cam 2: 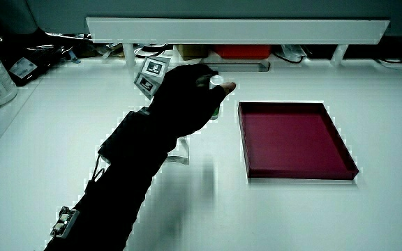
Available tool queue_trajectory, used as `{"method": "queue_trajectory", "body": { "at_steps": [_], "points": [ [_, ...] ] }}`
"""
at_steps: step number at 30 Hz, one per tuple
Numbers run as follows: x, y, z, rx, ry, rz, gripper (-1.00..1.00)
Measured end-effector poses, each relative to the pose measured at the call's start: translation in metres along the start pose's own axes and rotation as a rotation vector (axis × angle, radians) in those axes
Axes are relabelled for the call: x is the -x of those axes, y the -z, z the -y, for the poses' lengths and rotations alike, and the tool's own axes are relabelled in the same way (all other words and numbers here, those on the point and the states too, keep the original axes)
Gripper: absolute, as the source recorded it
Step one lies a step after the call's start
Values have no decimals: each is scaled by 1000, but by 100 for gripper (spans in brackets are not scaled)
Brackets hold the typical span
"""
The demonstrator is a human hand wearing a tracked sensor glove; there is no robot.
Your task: Place glue stick
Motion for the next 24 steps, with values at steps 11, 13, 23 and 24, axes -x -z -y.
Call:
{"method": "queue_trajectory", "body": {
  "at_steps": [11, 13, 23, 24],
  "points": [
    [54, -28, 11, -91, -109, -105, 0],
    [66, -29, 12, -107, -133, -114, 0],
    [98, -30, 19, -141, -203, -104, 0],
    [100, -30, 19, -141, -188, -108, 0]
  ]
}}
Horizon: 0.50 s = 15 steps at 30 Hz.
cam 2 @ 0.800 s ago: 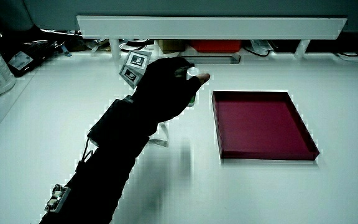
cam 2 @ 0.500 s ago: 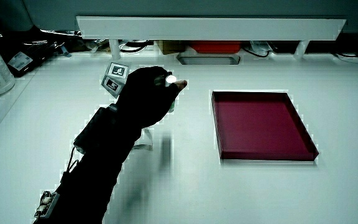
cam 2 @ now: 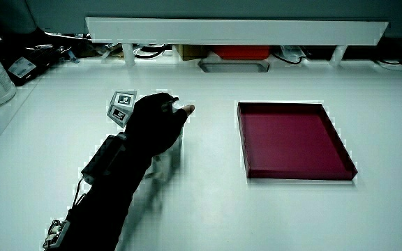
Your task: Place glue stick
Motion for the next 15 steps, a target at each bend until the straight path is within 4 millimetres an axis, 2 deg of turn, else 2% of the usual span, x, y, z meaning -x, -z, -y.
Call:
{"method": "queue_trajectory", "body": {
  "at_steps": [6, 15],
  "points": [
    [11, 1, 2, -6, -28, 27, 0],
    [14, 3, 1, -13, -11, 49, 0]
  ]
}}
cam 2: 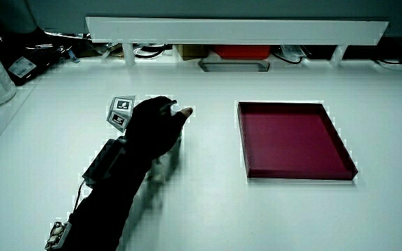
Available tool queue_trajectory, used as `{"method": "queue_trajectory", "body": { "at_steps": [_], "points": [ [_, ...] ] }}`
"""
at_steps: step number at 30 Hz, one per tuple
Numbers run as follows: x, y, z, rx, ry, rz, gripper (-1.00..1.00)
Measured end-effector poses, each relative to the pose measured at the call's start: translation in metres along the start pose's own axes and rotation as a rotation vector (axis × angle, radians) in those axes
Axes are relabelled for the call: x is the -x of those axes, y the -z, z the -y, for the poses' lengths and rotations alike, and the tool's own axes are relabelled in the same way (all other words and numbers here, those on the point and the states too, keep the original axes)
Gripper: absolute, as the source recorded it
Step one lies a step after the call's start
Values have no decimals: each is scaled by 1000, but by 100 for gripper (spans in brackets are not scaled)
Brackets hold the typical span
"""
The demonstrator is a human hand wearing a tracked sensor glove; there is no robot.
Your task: Place glue stick
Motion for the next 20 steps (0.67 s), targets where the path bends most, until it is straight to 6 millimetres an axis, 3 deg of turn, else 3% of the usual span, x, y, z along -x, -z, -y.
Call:
{"method": "queue_trajectory", "body": {
  "at_steps": [13, 20],
  "points": [
    [2, -1, 6, 17, -40, -8, -59],
    [3, -6, 20, 77, -68, -135, -91]
  ]
}}
